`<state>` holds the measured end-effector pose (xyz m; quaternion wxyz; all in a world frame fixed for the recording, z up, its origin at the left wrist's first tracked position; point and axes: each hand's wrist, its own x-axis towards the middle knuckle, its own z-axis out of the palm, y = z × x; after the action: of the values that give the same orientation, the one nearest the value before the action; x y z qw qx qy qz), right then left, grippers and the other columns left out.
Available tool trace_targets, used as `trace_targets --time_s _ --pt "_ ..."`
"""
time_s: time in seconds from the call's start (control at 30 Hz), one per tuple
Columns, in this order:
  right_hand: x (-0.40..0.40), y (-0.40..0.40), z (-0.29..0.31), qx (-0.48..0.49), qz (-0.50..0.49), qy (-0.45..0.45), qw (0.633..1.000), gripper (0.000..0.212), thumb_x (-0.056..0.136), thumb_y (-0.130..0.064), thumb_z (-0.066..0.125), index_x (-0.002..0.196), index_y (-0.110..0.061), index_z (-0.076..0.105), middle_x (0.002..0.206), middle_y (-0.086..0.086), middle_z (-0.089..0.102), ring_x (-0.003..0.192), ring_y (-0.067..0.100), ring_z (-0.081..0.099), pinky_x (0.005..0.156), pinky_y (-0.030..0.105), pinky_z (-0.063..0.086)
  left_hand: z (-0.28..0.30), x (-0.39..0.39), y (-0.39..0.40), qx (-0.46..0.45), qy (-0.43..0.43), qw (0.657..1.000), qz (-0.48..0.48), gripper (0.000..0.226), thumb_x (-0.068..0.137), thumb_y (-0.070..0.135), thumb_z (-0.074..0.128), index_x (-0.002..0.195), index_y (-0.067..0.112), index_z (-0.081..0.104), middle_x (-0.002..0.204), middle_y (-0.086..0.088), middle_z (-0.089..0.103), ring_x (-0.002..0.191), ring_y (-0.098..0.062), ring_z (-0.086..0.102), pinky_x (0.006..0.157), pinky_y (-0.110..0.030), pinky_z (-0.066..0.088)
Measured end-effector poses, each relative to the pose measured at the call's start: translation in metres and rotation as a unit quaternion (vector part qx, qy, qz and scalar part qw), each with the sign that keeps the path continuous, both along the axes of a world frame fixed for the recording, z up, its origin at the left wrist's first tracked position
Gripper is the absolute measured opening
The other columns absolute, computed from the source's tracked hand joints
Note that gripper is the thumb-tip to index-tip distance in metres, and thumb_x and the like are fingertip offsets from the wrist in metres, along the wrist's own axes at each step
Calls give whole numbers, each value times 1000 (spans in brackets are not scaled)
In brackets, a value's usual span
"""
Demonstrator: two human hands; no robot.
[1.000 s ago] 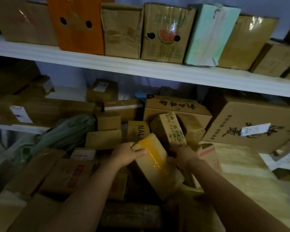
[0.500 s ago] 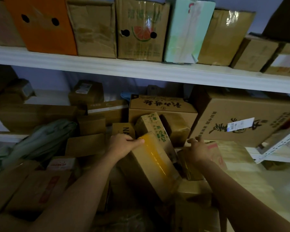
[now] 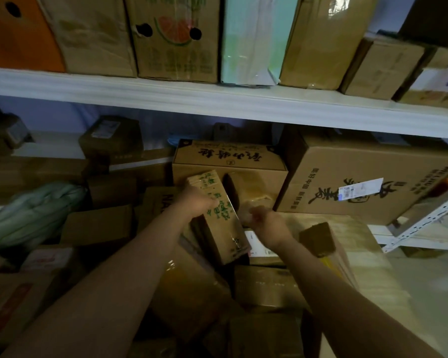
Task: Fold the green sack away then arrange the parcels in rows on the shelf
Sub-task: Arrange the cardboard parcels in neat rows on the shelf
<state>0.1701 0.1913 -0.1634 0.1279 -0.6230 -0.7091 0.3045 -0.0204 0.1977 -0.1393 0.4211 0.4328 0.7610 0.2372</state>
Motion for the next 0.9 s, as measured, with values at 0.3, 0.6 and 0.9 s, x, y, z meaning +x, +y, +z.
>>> trace_targets --time_s 0.3,0.6,0.9 --pt "-14 5 -31 -172 32 177 969 66 87 -39 62 142 -24 30 142 6 45 131 29 43 106 46 41 -26 30 -8 -100 -199 971 84 67 87 61 49 140 21 40 136 -8 52 119 -31 52 99 -42 40" --pt "24 12 -50 -65 -40 -10 997 104 68 -53 75 148 -35 11 143 14 28 131 37 34 106 49 39 -9 67 -14 -101 -168 980 -22 67 94 61 32 144 16 36 139 -14 51 115 -28 57 98 -41 38" --pt "53 6 -42 -46 -112 -136 983 89 71 -56 69 144 -36 22 145 13 27 130 35 33 107 49 32 -9 30 -34 -111 159 965 -177 54 76 35 76 123 16 56 125 -3 57 115 -21 53 98 -38 46"
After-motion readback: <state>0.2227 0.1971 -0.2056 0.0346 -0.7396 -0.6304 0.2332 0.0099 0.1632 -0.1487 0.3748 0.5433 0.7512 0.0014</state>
